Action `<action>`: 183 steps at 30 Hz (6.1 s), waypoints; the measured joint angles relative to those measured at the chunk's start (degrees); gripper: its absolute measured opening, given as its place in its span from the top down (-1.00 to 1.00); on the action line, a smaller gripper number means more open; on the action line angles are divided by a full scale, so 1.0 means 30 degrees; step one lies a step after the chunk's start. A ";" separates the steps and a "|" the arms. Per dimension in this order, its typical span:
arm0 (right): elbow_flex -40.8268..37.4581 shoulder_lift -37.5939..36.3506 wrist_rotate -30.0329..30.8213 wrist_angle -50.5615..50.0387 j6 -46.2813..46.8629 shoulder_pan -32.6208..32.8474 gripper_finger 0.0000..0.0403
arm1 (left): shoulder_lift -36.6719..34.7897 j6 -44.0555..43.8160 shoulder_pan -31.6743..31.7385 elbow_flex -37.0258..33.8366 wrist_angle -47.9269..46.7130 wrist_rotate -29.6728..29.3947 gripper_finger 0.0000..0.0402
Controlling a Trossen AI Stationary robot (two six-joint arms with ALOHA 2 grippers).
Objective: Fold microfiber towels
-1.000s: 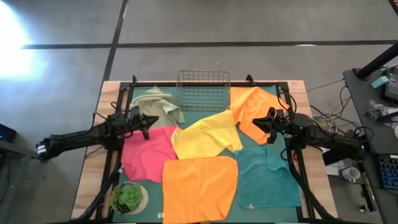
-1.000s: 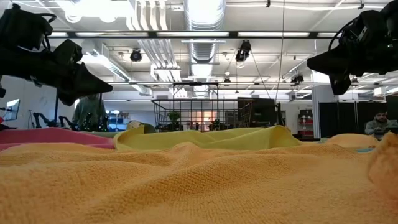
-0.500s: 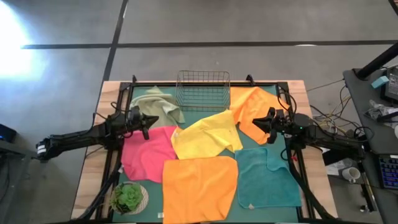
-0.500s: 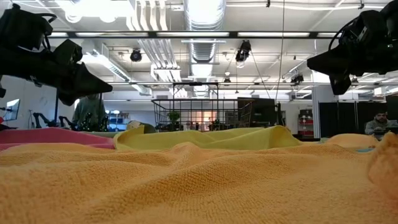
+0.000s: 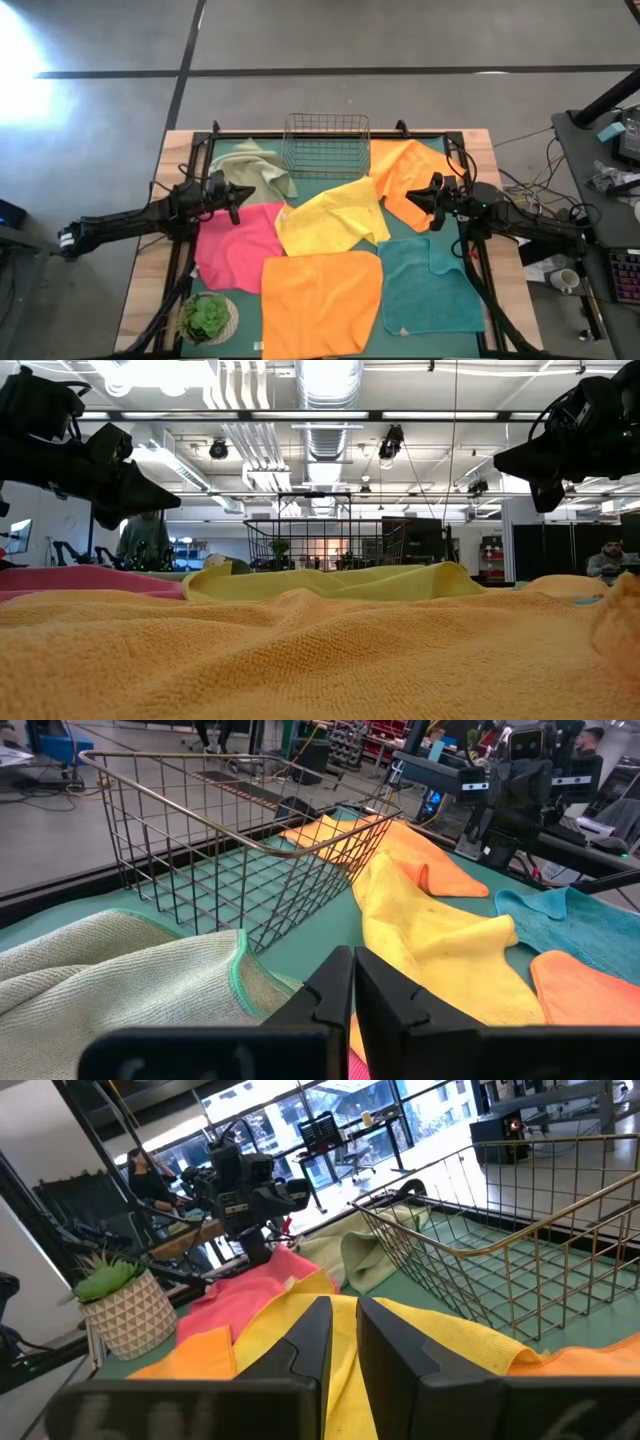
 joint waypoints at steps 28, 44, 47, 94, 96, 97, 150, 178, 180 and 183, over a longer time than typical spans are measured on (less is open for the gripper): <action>-0.0036 0.0007 0.0454 0.3841 0.5072 -0.0007 0.79 | 0.0003 -0.0005 0.0000 -0.0001 0.0000 0.0000 1.00; 0.7063 0.2218 0.1821 0.3773 0.5766 0.0000 0.75 | -0.0003 0.0000 0.0000 -0.0004 0.0000 0.0000 1.00; 0.9772 0.3848 0.1430 -0.0147 0.5604 0.0000 0.71 | 0.0001 -0.0003 -0.0004 -0.0001 0.0000 0.0000 1.00; 2.1670 2.6439 -0.2500 -0.7477 -0.0655 1.2222 0.16 | -0.0048 -0.0007 0.0000 0.0002 -0.0006 0.0000 1.00; 2.2542 2.7381 -0.2719 -0.8230 -0.1285 1.2274 0.15 | -0.0020 -0.0007 0.0000 0.0003 0.0021 0.0004 1.00; 2.2950 2.7812 -0.2706 -0.8581 -0.1463 1.2338 0.15 | 0.0004 -0.0007 -0.0007 0.0003 -0.0007 0.0000 1.00; 2.6061 3.7432 -0.5686 -0.6572 -0.7032 1.4923 0.35 | 0.0010 -0.0007 -0.0007 0.0003 0.0008 0.0015 1.00; 2.6050 3.7856 -0.4156 -0.6575 -0.3953 1.4965 0.88 | -0.0003 0.0007 -0.0007 0.0001 0.0015 0.0007 1.00; 2.6048 3.7757 -0.4163 -0.6605 -0.3364 1.4965 0.93 | -0.0003 0.0007 -0.0007 -0.0004 0.0015 0.0006 1.00; 2.6032 3.7379 -0.4147 -0.6725 -0.2790 1.4965 0.95 | -0.0003 0.0007 -0.0001 0.0003 0.0015 -0.0007 1.00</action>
